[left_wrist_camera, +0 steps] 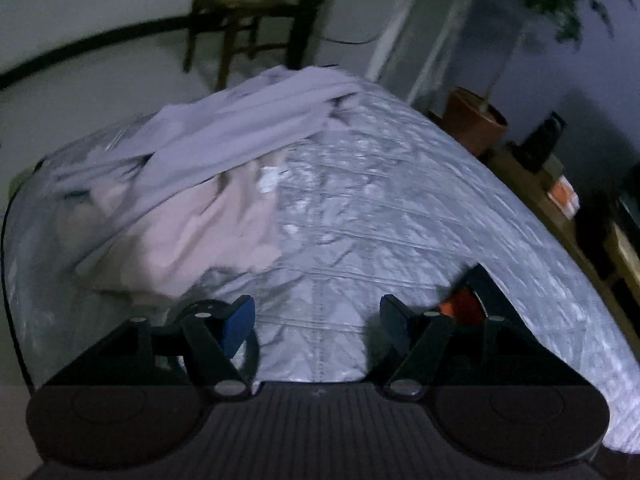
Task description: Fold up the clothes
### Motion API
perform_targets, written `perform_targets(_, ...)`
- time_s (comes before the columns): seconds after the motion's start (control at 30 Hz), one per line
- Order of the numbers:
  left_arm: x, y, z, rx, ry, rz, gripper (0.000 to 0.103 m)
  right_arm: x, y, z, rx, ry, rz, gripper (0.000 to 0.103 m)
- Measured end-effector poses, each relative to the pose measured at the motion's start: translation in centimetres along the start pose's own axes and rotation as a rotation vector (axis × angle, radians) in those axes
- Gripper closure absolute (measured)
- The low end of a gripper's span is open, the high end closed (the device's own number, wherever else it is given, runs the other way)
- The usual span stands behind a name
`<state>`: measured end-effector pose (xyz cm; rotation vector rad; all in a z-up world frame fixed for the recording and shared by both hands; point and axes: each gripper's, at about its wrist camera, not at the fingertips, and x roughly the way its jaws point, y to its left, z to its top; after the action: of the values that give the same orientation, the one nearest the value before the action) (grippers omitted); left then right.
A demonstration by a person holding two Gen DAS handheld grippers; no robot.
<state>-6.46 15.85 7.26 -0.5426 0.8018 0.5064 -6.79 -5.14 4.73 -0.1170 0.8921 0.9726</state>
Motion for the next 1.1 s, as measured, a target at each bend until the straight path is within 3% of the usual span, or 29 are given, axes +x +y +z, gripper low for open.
perform_targets(0.17,0.8,0.7,-0.6,-0.032,0.064,-0.039,0.037,-2.4,-0.6,0.6,0.062,-0.121,-0.022,0.085)
perform_targets(0.23,0.7,0.2,-0.9,-0.024,0.088,-0.113,0.037,-4.0,-0.5,1.0,0.067,-0.172,-0.045,0.086)
perform_targets(0.33,0.4,-1.0,-1.3,0.017,0.124,-0.213,0.03,-5.9,1.6,0.9,-0.061,-0.207,-0.102,0.086)
perform_targets(0.43,0.8,-1.8,-1.4,0.024,0.202,-0.322,0.027,-6.6,5.2,-0.7,-0.279,-0.19,-0.148,0.085)
perform_targets(0.5,0.7,-2.0,-1.3,0.019,0.224,-0.366,0.025,-6.1,6.9,-2.5,-0.35,-0.145,-0.18,0.085)
perform_targets(0.63,0.5,-1.9,-1.2,0.004,0.236,-0.353,0.012,-5.1,7.2,-5.7,-0.221,-0.126,-0.156,0.085)
perform_targets(0.77,1.5,-1.5,-1.6,-0.034,0.281,-0.273,0.011,-4.7,7.9,-6.2,-0.272,-0.11,-0.139,0.085)
perform_targets(0.87,2.2,-1.1,-2.0,-0.084,0.311,-0.24,0.011,-5.5,6.2,-6.1,-0.162,-0.145,-0.111,0.085)
perform_targets(1.1,3.3,-1.8,-1.5,-0.178,0.417,-0.304,0.01,-5.8,5.9,-5.9,-0.137,-0.173,-0.094,0.084)
